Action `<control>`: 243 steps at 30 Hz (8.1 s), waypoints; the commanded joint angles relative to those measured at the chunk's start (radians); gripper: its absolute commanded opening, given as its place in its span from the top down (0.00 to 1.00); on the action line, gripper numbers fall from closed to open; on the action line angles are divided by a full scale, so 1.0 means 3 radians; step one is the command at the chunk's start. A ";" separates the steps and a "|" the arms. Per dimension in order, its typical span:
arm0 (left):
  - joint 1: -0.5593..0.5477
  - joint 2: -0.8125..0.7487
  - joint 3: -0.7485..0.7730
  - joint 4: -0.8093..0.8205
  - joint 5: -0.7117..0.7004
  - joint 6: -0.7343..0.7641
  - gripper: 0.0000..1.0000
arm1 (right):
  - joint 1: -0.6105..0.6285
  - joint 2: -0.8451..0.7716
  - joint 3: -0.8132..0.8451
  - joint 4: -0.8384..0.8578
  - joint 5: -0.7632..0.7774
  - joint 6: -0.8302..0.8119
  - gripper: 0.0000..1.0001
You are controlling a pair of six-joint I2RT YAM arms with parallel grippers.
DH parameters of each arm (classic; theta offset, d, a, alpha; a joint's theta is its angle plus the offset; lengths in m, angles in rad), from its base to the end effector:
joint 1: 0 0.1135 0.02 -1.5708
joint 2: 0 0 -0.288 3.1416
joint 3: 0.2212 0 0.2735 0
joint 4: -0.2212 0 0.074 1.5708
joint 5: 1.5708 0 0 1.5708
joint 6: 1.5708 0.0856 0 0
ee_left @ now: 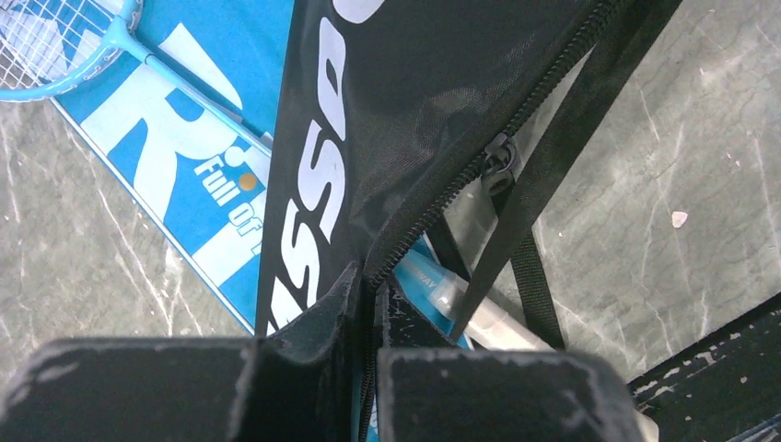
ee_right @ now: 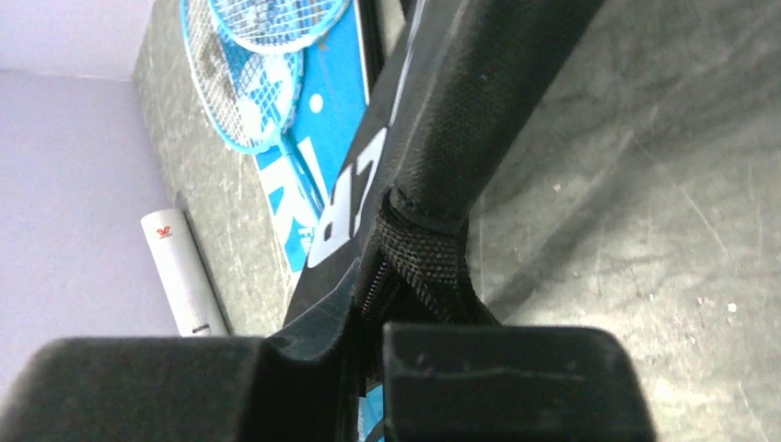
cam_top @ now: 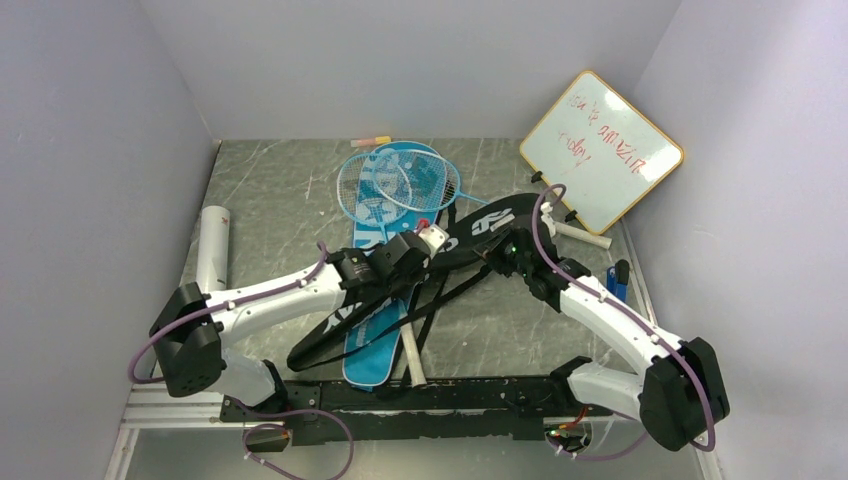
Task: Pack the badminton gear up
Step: Zip the racket bag at the center of the board, then place the racket bag at the center of the board, then pick up the racket from the racket bag.
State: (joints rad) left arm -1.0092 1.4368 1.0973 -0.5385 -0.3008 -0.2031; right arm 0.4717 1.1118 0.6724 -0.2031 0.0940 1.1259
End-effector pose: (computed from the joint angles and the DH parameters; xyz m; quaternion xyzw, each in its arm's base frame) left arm 0.2092 -0.2849 0.2468 0.3180 0.8754 -0.0754 0.3562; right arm 0.2592 0.1232 0.2171 0.3069 0.8391 0.2911 0.3420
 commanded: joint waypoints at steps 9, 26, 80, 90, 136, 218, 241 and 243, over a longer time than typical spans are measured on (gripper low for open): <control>0.0012 -0.0248 0.0014 0.0503 -0.0244 -0.0091 0.46 | -0.0013 -0.0101 0.0368 0.0864 -0.0057 -0.0278 1.00; 0.0010 -0.0953 -0.0772 0.1426 0.0834 -0.2177 0.48 | -0.0013 0.0031 0.0487 0.0954 -0.0015 -0.0167 1.00; 0.0259 -0.0576 -0.0638 0.1359 -0.0316 -0.2384 0.95 | -0.0015 0.0108 0.0469 0.1185 0.0363 -0.0328 1.00; 0.0558 -0.0978 -0.0660 0.0369 0.0088 -0.2179 0.95 | -0.0118 0.0482 0.0916 0.1231 0.0644 -0.0553 1.00; 0.0887 -0.1417 -0.0240 -0.0065 0.0561 -0.0341 0.06 | -0.0697 0.1666 0.2794 0.1455 -0.1252 -0.1017 1.00; 0.2219 -0.1097 -0.0856 0.0361 0.1273 -0.0436 0.18 | 0.0888 0.1932 0.1629 0.0627 -0.0930 -0.2254 0.50; 0.1523 -0.0454 -0.1518 0.1016 0.0598 -0.1506 0.20 | 0.1338 0.3036 0.2312 0.0222 0.0250 -0.2338 0.68; 0.1477 -0.0325 -0.1485 0.1009 0.0498 -0.1510 0.21 | 0.1360 0.3087 0.2366 0.0136 0.0370 -0.2384 0.69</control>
State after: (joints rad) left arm -0.5301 1.2881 0.6479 -0.2893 -0.0441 -0.5964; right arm 0.8650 2.0068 1.3190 -0.1249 0.1196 0.4458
